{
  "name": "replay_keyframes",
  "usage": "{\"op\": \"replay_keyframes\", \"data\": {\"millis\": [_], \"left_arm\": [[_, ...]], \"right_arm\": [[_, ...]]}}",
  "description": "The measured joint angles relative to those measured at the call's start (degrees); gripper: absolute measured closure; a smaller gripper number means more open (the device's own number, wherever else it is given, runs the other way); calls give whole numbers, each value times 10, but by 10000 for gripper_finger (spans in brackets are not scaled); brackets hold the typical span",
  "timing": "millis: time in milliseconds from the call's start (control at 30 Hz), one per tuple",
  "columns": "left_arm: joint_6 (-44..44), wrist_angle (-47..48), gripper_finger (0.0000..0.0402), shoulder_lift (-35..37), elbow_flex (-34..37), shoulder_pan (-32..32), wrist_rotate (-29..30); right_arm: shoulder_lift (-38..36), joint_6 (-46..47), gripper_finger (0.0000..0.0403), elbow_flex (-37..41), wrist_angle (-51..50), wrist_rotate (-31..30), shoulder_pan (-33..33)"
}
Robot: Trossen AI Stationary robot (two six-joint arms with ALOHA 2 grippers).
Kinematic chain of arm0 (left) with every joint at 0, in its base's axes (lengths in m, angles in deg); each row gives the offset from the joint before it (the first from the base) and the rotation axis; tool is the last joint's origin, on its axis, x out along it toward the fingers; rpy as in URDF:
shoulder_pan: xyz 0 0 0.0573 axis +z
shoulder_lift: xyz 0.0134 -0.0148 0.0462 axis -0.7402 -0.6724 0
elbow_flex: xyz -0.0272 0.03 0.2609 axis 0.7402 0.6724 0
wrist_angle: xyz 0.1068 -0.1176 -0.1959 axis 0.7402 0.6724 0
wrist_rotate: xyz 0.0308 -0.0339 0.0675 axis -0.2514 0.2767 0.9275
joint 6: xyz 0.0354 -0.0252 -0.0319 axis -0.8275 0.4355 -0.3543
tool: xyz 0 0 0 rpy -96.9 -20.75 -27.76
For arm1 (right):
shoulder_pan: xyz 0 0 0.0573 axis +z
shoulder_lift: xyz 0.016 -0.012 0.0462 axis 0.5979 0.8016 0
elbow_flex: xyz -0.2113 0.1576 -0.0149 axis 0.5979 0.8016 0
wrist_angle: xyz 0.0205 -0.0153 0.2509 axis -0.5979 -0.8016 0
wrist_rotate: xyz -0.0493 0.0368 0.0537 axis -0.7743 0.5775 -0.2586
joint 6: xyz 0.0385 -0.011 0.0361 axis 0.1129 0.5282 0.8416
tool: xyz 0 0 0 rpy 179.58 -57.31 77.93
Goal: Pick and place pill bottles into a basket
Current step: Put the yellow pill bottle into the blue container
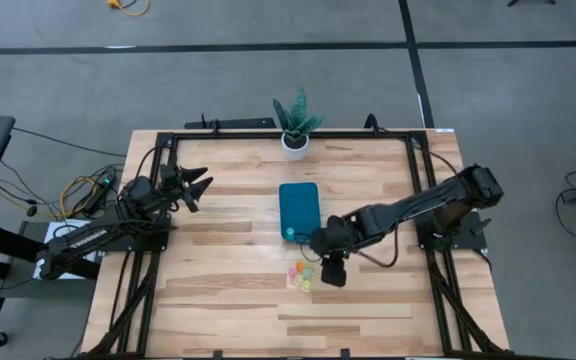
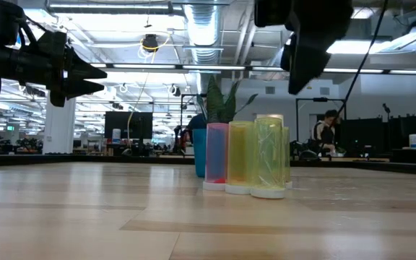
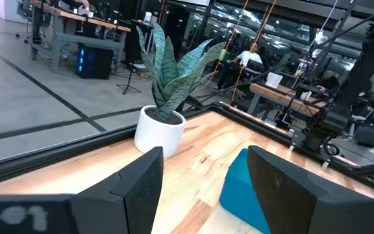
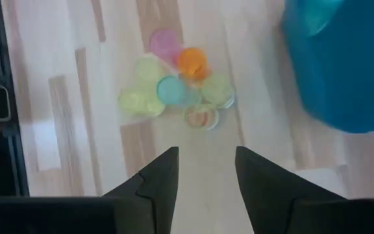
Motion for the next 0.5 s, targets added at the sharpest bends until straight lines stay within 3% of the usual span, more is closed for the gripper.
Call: {"op": "replay_keyframes", "data": {"millis": [267,500], "left_arm": [[0,0,189,0,0,0,0],[0,0,189,0,0,0,0]], "right_arm": [[28,18,273,0,-2,0,26],[24,105,267,0,24,12,46]]}}
